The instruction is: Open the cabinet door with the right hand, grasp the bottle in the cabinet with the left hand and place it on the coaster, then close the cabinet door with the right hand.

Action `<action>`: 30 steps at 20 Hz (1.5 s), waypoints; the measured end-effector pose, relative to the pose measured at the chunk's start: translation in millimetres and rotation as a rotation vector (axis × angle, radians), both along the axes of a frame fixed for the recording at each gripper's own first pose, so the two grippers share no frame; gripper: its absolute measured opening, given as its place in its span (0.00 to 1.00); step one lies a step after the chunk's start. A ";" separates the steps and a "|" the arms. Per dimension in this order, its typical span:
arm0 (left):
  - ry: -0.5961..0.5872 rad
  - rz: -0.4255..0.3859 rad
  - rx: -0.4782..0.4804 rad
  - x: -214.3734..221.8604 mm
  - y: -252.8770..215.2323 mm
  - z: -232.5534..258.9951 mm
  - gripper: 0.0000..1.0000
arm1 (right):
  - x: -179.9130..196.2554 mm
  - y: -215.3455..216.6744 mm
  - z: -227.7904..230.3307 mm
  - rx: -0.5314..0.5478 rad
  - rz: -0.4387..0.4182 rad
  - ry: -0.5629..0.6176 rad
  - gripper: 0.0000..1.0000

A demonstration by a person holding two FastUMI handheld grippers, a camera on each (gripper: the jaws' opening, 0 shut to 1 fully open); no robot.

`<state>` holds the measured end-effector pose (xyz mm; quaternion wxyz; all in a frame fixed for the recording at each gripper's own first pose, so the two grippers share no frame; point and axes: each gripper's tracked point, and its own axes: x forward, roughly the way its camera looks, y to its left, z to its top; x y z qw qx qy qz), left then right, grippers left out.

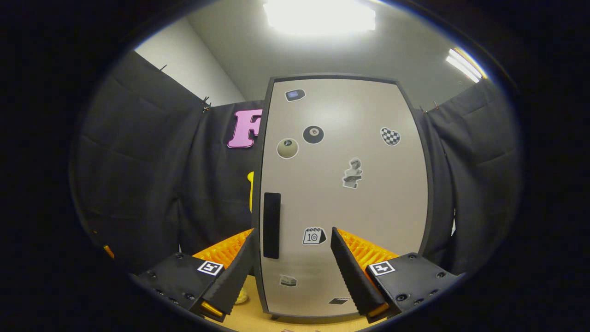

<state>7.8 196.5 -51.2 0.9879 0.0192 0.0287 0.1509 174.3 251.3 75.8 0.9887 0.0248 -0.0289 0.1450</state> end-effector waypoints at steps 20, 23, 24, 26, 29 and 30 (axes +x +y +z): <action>0.042 0.149 -0.057 -19.7 61.1 -35.2 0.80 | 97.5 63.3 -43.3 -0.016 -0.021 0.191 0.46; 0.040 0.138 -0.065 -21.9 59.0 -34.9 0.80 | 97.0 63.4 -43.5 -0.033 -0.016 0.201 0.28; 0.038 0.132 -0.067 -22.1 58.4 -33.5 0.80 | 92.9 62.8 -42.7 -0.036 -0.012 0.204 0.28; 0.034 0.121 -0.063 -22.6 57.4 -31.8 0.80 | 94.0 62.8 -43.1 -0.048 0.005 0.213 0.17; 0.026 0.092 -0.061 -21.8 53.5 -27.0 0.80 | 90.2 61.0 -43.6 -0.034 0.040 0.232 0.21; 0.023 0.081 -0.060 -21.6 51.9 -25.4 0.80 | 88.3 59.8 -44.0 -0.032 0.051 0.238 0.20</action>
